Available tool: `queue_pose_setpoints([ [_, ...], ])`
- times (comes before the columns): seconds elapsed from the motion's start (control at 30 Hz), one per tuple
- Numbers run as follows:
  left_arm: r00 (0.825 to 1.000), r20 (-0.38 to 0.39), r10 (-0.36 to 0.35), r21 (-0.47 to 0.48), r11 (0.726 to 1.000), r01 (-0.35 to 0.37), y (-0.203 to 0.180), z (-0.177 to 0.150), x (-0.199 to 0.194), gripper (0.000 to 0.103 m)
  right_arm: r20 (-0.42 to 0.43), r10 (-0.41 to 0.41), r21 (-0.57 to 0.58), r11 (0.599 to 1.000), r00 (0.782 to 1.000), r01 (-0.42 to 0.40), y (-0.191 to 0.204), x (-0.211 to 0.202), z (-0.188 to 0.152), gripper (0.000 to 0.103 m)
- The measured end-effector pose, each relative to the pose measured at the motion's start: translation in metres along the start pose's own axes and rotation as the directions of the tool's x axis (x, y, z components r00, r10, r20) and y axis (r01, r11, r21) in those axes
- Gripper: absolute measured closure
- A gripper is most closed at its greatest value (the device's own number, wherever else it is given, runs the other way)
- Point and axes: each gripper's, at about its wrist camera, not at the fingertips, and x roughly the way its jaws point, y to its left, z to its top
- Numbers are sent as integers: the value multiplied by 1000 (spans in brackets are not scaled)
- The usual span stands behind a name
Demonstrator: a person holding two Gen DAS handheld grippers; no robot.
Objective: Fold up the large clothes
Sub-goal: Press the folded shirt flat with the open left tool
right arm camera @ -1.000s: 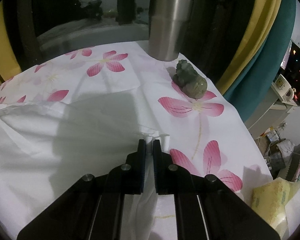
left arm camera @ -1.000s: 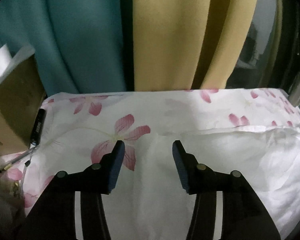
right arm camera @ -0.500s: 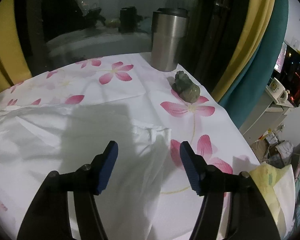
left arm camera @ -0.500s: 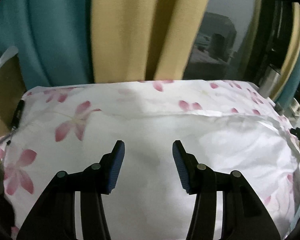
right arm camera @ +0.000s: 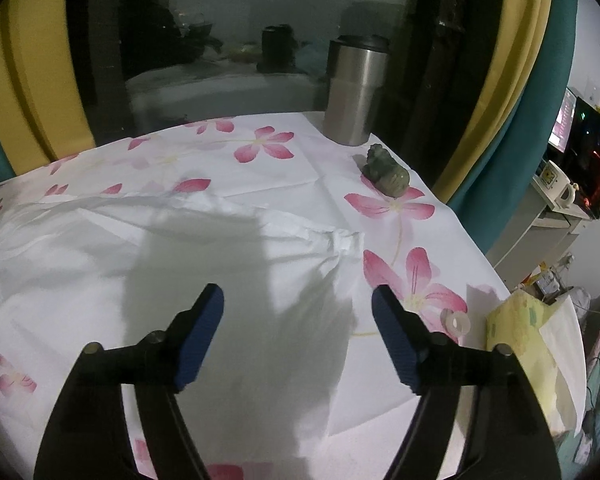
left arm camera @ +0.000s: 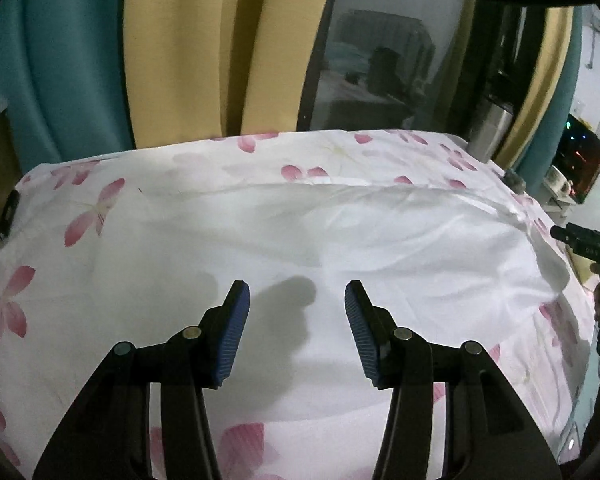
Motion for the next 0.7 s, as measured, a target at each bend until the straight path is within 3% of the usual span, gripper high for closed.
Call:
queue_pose_setpoints([
  [0.4, 999, -35, 5, 9, 1000, -4, -28, -26, 0, 50, 3, 55, -38, 998, 998, -55, 14, -27, -34, 18],
  [0.7, 1000, -27, 6, 53, 999, -5, -53, -18, 7, 50, -43, 144, 61, 988, 989, -142, 9, -34, -70, 17],
])
